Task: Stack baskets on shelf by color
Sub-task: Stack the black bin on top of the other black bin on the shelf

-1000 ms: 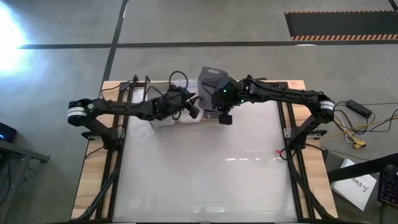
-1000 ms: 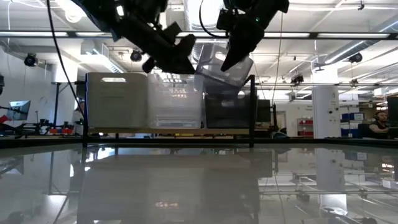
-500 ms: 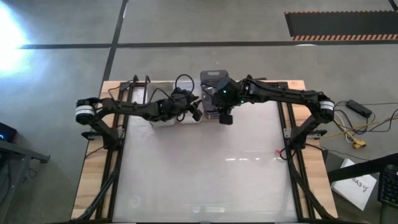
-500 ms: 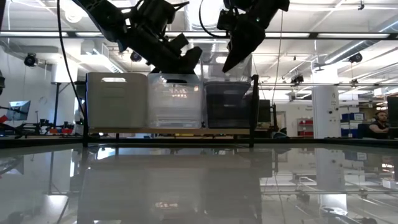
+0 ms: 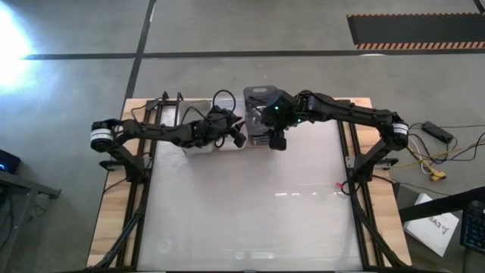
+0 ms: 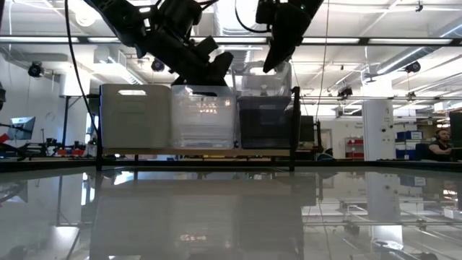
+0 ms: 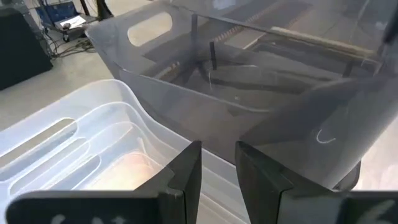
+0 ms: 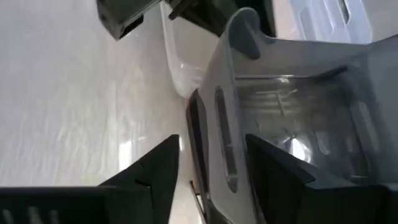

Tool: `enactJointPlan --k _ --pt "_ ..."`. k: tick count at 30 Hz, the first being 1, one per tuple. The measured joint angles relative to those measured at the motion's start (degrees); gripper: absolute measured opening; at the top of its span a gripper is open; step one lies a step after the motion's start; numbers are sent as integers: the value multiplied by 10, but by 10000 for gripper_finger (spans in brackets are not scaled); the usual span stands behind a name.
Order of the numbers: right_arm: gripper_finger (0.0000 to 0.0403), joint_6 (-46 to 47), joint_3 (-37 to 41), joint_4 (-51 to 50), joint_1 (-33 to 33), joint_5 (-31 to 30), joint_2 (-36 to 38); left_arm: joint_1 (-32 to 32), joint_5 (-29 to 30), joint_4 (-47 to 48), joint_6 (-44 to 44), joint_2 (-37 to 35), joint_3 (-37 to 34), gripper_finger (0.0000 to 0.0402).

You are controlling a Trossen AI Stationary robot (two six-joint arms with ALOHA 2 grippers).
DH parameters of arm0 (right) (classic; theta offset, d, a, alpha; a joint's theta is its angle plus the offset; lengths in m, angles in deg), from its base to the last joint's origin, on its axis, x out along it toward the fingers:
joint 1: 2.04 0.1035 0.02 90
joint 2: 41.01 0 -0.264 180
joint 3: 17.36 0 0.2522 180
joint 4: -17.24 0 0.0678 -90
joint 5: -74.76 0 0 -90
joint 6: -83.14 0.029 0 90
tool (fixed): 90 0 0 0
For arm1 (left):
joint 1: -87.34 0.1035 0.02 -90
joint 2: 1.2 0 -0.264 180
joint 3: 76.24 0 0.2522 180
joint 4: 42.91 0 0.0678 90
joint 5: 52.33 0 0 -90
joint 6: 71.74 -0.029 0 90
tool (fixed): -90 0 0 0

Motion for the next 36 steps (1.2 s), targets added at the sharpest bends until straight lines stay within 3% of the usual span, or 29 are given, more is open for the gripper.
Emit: enactJointPlan --k 10,13,26,36 --pt "25 30 43 4 9 -3 -11 1 0 0 -12 -29 0 83" --pt "14 30 52 3 8 -5 -11 2 1 -2 -13 -26 0 83" --pt "19 28 40 -14 8 11 -12 17 0 -19 -25 1 0 83" --pt "145 21 17 -35 11 11 -3 -2 -2 45 -46 -105 1 83"
